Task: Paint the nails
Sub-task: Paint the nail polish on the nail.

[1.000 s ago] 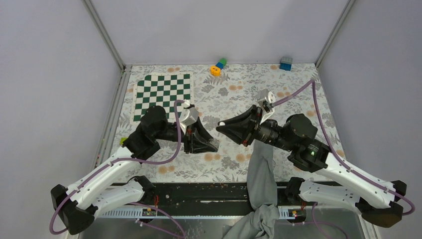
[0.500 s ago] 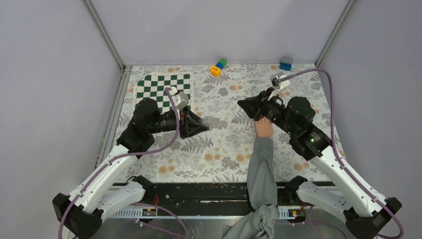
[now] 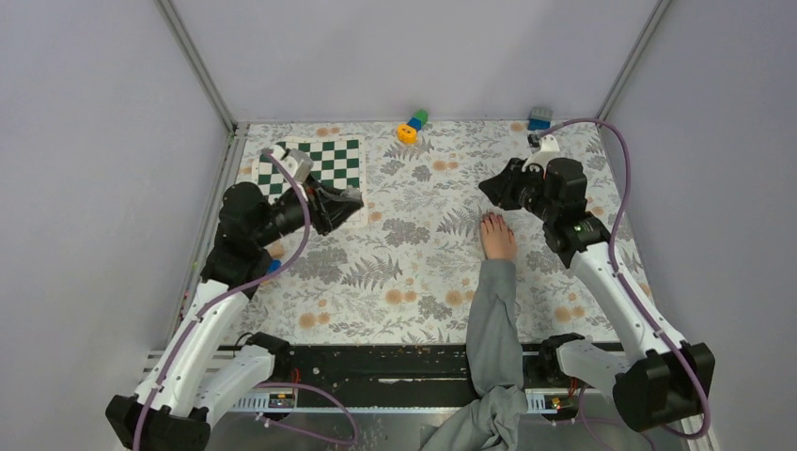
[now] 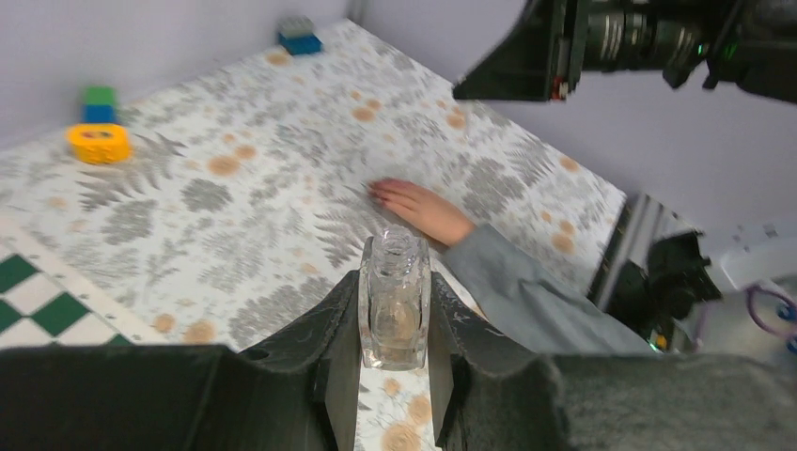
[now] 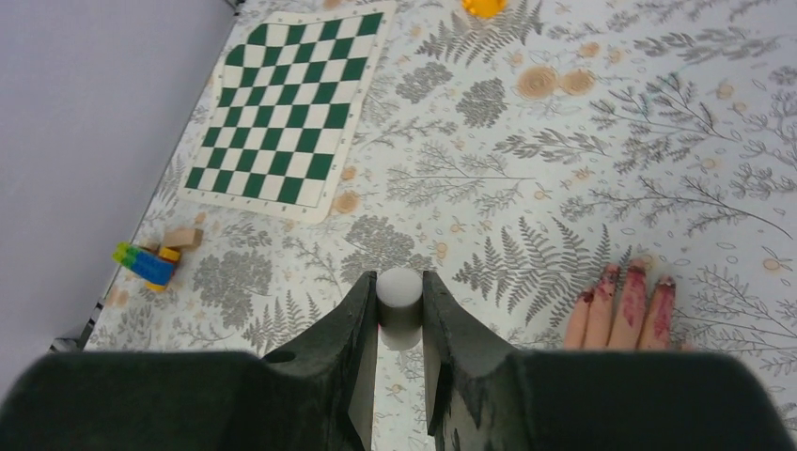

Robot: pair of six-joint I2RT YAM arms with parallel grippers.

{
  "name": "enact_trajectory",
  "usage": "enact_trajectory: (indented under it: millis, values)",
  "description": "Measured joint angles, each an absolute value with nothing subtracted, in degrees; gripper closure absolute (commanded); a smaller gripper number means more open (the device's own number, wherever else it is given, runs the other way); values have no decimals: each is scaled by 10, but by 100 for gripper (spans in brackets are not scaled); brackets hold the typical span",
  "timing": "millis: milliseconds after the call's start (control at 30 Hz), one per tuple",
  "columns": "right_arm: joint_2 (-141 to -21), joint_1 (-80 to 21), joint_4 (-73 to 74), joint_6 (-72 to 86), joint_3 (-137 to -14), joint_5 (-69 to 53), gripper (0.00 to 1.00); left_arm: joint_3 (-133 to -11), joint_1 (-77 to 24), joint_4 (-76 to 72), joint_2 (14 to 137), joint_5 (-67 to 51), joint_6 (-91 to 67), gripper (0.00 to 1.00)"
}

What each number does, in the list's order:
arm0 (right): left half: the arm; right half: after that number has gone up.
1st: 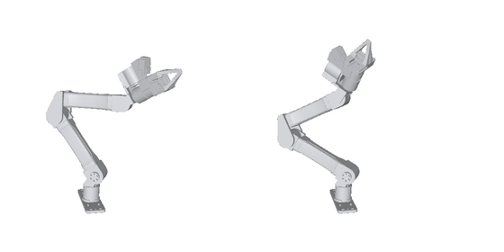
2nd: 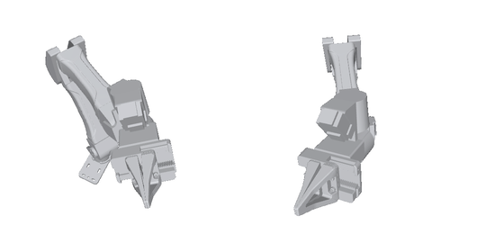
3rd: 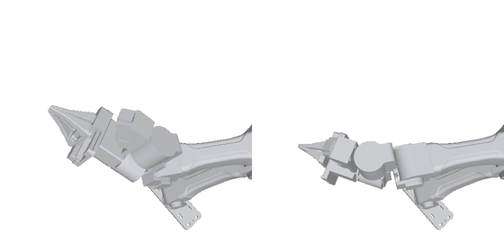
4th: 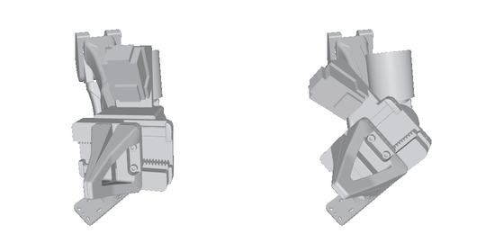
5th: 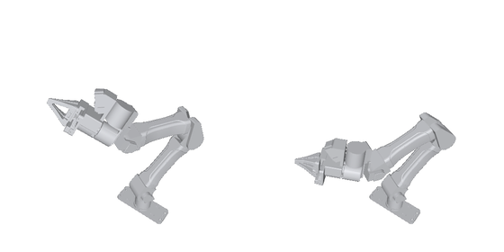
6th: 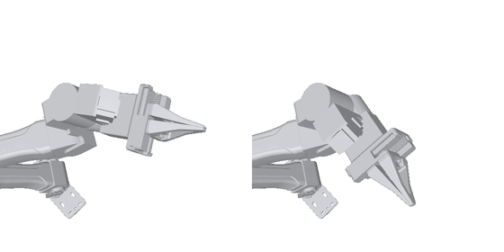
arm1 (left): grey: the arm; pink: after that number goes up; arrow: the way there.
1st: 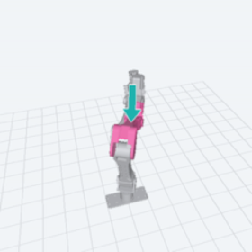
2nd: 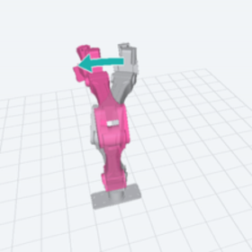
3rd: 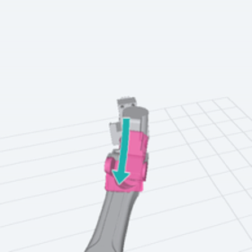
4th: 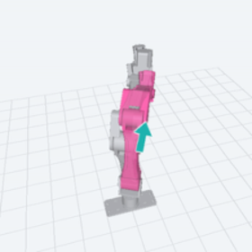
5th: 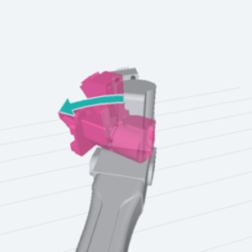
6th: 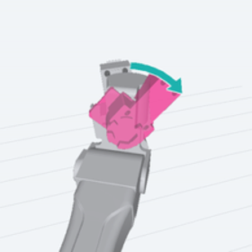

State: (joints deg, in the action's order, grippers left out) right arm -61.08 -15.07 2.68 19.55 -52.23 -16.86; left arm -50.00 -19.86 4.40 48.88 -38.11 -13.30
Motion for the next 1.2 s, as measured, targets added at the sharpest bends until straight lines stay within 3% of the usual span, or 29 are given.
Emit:
enact_trajectory:
  millis: [533,833,1200]
  values:
    - [-831,-104,-41,210,-571,-156,100,-481,-154,8,481,-318,-115,100]
    - [-900,-61,0,225,-648,-157,100,-532,-154,34,510,-238,-123,100]
    - [-947,-56,59,223,-651,-173,100,-568,-154,78,528,-168,-161,100]
